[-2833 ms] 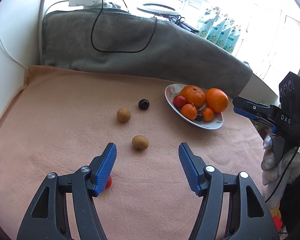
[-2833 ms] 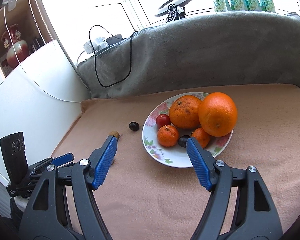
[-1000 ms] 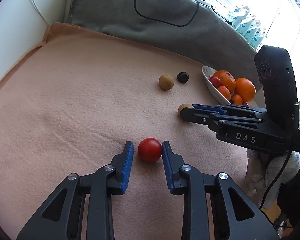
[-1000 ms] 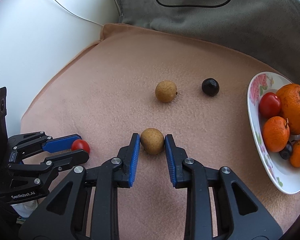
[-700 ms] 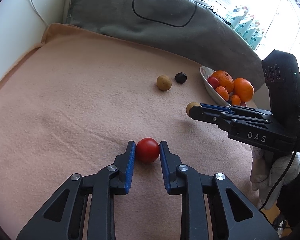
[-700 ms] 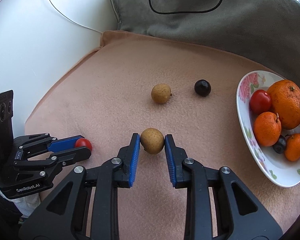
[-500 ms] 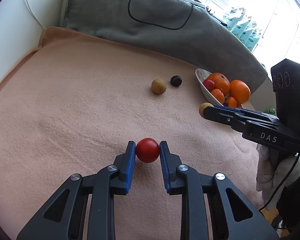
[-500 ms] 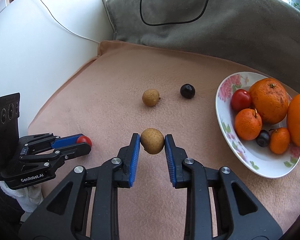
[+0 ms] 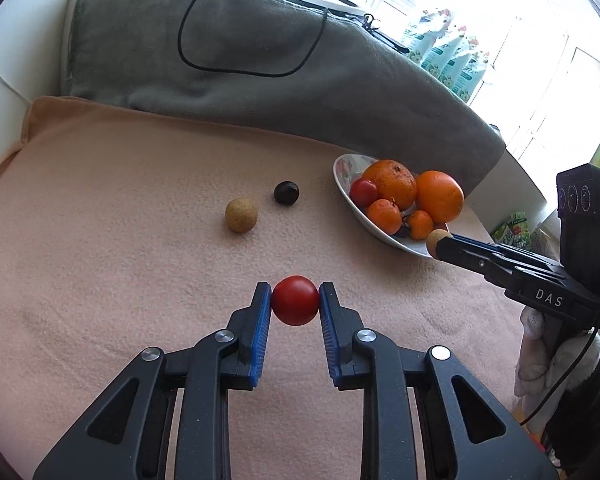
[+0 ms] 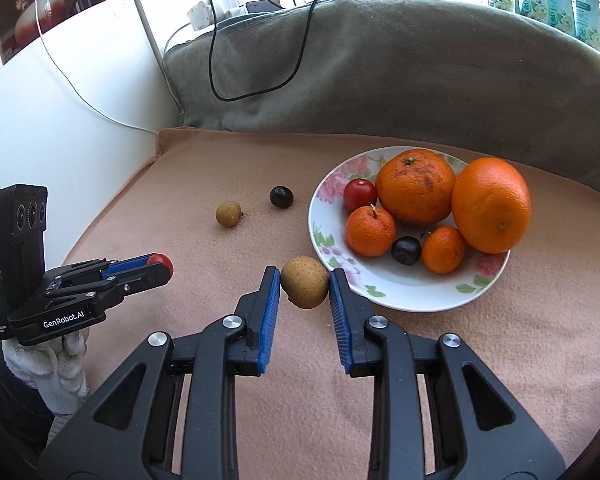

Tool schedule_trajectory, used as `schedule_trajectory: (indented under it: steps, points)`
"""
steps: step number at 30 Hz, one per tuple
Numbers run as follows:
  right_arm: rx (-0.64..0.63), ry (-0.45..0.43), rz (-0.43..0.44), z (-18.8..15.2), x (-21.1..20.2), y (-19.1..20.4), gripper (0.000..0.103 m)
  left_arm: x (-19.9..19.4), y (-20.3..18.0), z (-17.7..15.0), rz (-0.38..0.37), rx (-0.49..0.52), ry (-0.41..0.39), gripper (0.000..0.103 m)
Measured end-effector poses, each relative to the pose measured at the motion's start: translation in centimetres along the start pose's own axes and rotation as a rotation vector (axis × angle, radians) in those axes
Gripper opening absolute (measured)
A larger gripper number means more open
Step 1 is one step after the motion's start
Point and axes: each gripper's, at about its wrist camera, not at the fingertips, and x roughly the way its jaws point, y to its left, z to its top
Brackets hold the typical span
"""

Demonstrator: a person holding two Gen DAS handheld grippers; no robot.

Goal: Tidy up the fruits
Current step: 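Carry the tomato and kiwi into the plate with both grippers, then open both grippers over the plate and withdraw them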

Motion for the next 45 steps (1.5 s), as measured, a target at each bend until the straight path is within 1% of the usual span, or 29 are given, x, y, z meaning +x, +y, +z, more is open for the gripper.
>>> schedule_trajectory:
  steps: [5,10,17,36,45]
  points:
    - [0.026,-0.012,-0.033,-0.3,-0.8,-1.9,0.027,1.3,-1.7,1.2,-0.026,0.036,0.002,0.023]
    - [0.036,-0.014,-0.064,-0.4,-0.8,-3.3,0.027,2.5,-3.3,2.2,-0.052,0.067,0.004,0.023]
    - [0.056,-0.009,-0.077,-0.1,-0.4,-4.4,0.027,4.2,-5.1,3.2,-0.081,0.104,0.017,0.023]
    - [0.066,0.007,-0.077,0.3,1.1,-5.4,0.027,8.4,-6.7,6.2,-0.078,0.149,0.040,0.023]
    - [0.062,0.004,-0.074,0.4,1.4,-5.5,0.027,8.8,-6.9,6.7,-0.073,0.158,0.040,0.023]
